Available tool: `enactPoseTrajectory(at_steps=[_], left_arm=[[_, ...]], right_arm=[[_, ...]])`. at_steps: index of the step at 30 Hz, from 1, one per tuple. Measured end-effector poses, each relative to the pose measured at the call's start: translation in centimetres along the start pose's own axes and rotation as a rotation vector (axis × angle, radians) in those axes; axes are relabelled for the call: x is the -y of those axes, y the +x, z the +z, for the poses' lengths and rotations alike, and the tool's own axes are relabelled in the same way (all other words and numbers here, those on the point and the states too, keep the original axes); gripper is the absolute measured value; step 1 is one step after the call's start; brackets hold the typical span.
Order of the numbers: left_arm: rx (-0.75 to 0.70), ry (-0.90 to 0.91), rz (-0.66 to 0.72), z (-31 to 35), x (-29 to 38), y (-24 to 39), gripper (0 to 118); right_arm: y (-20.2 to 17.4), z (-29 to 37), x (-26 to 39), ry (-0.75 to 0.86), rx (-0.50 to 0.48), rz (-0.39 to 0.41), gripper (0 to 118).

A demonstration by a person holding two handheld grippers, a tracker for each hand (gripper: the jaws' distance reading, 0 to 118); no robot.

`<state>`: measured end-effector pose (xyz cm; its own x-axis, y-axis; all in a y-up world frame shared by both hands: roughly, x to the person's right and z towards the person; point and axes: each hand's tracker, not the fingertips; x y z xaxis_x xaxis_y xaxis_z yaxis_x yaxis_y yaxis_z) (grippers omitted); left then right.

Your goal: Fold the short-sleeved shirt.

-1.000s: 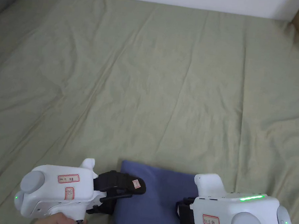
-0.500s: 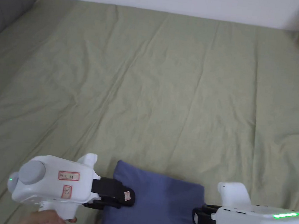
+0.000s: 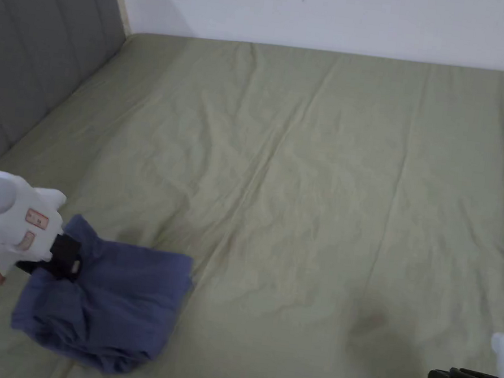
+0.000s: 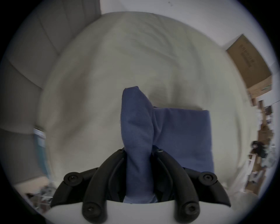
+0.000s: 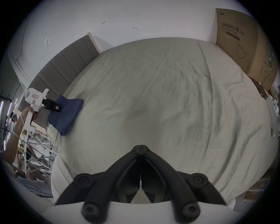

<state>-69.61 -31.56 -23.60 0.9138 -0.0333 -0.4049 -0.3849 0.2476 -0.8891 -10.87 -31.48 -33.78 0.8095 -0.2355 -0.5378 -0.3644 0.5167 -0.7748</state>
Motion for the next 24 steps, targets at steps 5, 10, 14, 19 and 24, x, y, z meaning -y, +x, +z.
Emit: enactPoseTrajectory(at_steps=[5,10,14,19,24], left_arm=[[-0.391,-0.029,-0.109,-1.8,-2.0,-3.8,23],[-0.422,-0.016,-0.018,-2.5,-1.5,-5.5,95],[-0.377,0.049,0.039,-0.4,-0.9,-5.4,101],[-0.257,0.157,0.104,3.7,-0.1,-3.0,34],[-0.109,0.309,0.127,7.3,2.1,2.3,0]], right_arm=[[0.2,-0.5,-0.1,-0.012,0.020,-0.024,0],[0.2,-1.1,0.0,-0.044,0.037,-0.009,0],[0.4,-1.3,0.0,-0.055,0.029,-0.009,0],[0.4,-1.3,0.0,-0.048,0.014,-0.013,0],[0.6,-0.2,0.3,-0.023,-0.003,-0.014,0]])
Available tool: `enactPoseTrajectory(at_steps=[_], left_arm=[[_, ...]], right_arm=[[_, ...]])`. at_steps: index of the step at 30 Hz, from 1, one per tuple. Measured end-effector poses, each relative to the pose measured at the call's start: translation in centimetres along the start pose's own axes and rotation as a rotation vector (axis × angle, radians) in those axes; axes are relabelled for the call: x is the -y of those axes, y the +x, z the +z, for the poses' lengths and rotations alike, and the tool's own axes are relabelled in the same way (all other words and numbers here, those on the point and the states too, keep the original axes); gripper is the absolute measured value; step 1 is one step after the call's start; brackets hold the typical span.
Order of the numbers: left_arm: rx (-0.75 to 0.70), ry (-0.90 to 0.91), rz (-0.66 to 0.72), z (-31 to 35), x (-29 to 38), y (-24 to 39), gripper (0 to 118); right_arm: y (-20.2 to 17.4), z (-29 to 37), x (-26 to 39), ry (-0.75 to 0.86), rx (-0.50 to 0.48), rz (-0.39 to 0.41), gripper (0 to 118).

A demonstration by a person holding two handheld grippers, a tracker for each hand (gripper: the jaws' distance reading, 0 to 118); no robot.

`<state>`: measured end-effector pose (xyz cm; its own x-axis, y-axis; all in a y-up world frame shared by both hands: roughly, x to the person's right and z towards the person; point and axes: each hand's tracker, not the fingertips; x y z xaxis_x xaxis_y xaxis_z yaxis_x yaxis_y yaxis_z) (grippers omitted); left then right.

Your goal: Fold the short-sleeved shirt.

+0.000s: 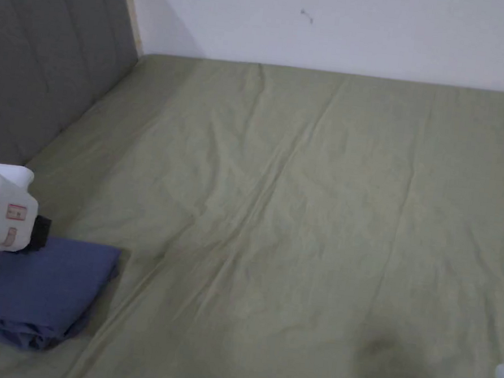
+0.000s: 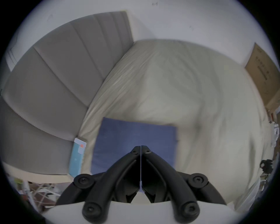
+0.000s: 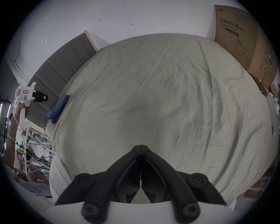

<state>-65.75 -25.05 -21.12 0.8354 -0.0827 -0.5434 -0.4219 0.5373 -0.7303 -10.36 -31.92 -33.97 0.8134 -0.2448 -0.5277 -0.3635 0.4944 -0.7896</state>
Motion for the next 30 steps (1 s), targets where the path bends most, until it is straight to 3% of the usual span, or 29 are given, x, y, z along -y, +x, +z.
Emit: enactPoseTrajectory(at_steps=[5,13,15,18,22,30], left_arm=[[0.148,0.098,0.083,4.8,1.3,4.7,0],[0.102,0.362,-0.038,12.1,6.1,15.2,0],[0.137,0.502,-0.017,14.4,8.3,17.2,0],[0.128,0.660,-0.041,18.1,10.9,20.2,0],[0.125,0.712,-0.075,20.7,12.6,22.8,0],[0.091,0.883,-0.041,24.4,14.8,24.5,0]], right_arm=[[0.5,2.0,0.3,0.059,-0.010,-0.022,0],[1.0,6.0,0.7,0.216,-0.038,-0.047,0],[0.7,7.3,0.8,0.286,-0.033,-0.047,0],[-0.2,9.9,0.6,0.416,0.019,-0.023,0],[-1.9,12.9,0.5,0.585,0.127,0.051,0],[-4.4,17.0,2.4,0.835,0.259,0.059,0]])
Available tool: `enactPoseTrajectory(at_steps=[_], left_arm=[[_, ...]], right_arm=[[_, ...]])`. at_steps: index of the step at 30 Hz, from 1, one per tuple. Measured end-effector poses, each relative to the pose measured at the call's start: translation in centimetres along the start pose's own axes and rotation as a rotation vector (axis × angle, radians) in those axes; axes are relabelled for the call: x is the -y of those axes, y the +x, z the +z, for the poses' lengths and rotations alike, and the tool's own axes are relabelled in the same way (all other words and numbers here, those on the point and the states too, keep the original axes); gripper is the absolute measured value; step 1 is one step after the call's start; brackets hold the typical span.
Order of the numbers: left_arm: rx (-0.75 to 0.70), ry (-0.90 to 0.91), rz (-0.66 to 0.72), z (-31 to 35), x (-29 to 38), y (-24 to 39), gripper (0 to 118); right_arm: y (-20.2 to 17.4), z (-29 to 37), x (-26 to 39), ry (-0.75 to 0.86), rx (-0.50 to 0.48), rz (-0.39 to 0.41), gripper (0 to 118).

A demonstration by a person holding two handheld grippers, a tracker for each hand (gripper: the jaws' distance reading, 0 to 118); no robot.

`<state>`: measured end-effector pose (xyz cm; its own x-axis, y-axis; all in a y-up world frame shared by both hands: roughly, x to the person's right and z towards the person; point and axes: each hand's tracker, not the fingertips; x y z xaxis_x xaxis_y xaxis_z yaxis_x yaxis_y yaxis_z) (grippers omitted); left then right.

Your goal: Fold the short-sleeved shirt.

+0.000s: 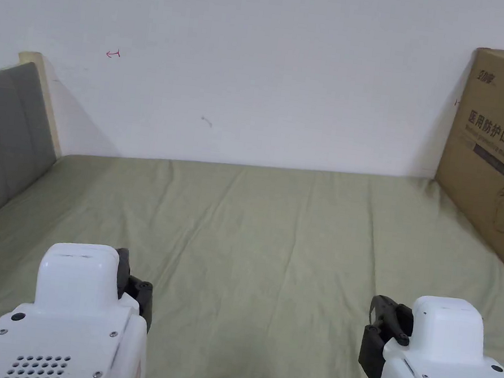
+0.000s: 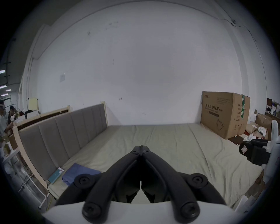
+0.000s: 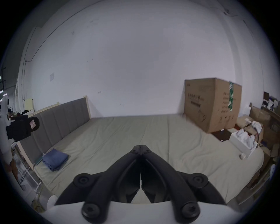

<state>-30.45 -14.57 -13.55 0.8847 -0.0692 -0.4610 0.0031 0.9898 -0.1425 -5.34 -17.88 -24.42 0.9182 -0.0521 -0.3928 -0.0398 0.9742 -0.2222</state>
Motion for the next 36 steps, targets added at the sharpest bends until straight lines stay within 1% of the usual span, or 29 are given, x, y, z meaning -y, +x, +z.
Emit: enactPoseTrajectory(at_steps=[2,3,6,7,10,17,21,25,29,33,34,35,36], left_arm=[[-0.010,0.061,-0.040,1.1,-0.3,0.6,0],[-0.008,0.063,-0.057,1.4,-0.4,1.1,0],[0.012,0.073,-0.058,2.3,-0.5,1.7,0],[0.014,0.071,-0.052,2.4,-0.7,2.0,0],[0.028,0.061,-0.020,2.6,-0.6,2.0,0],[0.007,0.053,-0.020,2.7,-0.4,2.2,0],[0.014,0.043,-0.016,2.5,-0.2,2.2,0],[0.006,0.038,-0.009,2.4,-0.1,2.2,0],[0.004,0.044,-0.007,2.4,-0.2,2.1,0],[-0.001,0.051,-0.011,2.5,-0.2,2.0,0],[-0.002,0.050,-0.008,2.4,-0.2,2.0,1],[0.006,0.047,-0.004,2.4,-0.2,1.8,5],[0.010,0.038,-0.002,2.3,-0.2,1.8,17]], right_arm=[[-0.2,0.9,-0.2,0.028,0.009,0.001,0],[-0.2,1.2,-0.3,0.038,0.012,-0.002,0],[-0.3,2.1,-0.8,0.066,0.016,-0.008,0],[-0.3,2.3,-0.9,0.081,0.018,-0.001,0],[-0.8,3.0,-1.2,0.120,0.045,0.050,0],[-0.4,3.1,-1.5,0.119,0.051,0.048,0],[-0.1,2.9,-1.5,0.103,0.044,0.030,0],[-0.4,2.7,-1.3,0.103,0.054,0.063,0],[-0.3,2.5,-1.5,0.101,0.049,0.044,0],[-0.5,2.6,-1.4,0.114,0.065,0.070,0],[-0.5,2.7,-1.4,0.116,0.068,0.074,0],[-0.6,2.7,-1.4,0.118,0.075,0.078,0],[-0.5,2.7,-1.4,0.121,0.078,0.076,3]])
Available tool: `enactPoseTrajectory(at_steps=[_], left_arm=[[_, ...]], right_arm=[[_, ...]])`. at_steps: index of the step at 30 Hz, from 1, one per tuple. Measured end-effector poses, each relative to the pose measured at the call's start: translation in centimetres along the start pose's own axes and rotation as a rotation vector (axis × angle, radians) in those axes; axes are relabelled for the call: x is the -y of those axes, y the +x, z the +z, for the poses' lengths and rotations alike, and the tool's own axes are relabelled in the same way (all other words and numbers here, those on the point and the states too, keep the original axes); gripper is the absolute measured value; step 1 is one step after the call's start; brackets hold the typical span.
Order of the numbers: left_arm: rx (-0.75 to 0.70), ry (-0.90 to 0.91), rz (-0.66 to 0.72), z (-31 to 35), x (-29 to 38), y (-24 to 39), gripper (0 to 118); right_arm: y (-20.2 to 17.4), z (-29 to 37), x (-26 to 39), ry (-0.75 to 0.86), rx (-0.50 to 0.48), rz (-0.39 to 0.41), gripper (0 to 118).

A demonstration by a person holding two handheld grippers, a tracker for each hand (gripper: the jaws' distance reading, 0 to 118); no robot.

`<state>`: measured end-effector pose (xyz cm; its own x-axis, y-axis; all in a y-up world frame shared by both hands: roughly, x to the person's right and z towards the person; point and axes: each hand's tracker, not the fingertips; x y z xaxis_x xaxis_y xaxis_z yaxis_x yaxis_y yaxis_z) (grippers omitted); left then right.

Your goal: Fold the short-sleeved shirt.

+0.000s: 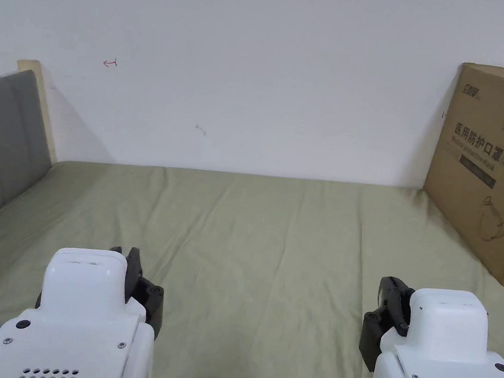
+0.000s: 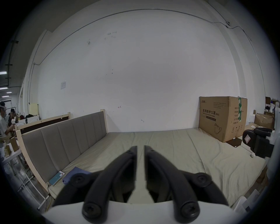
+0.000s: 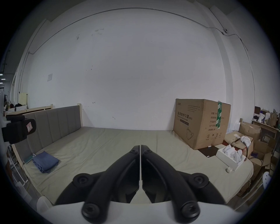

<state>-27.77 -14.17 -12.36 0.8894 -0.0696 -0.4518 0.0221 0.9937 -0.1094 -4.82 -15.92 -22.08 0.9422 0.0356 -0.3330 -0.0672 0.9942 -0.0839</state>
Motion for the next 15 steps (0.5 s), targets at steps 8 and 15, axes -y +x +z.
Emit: enactPoseTrajectory(at_steps=[8,15], left_arm=[[0.029,-0.047,0.047,0.0,0.0,-0.4,113],[0.021,-0.085,-0.027,-0.1,-0.7,0.3,113]], right_arm=[[1.0,-0.1,0.2,-0.010,0.001,-0.061,115],[1.5,0.1,0.2,0.005,0.012,-0.050,118]])
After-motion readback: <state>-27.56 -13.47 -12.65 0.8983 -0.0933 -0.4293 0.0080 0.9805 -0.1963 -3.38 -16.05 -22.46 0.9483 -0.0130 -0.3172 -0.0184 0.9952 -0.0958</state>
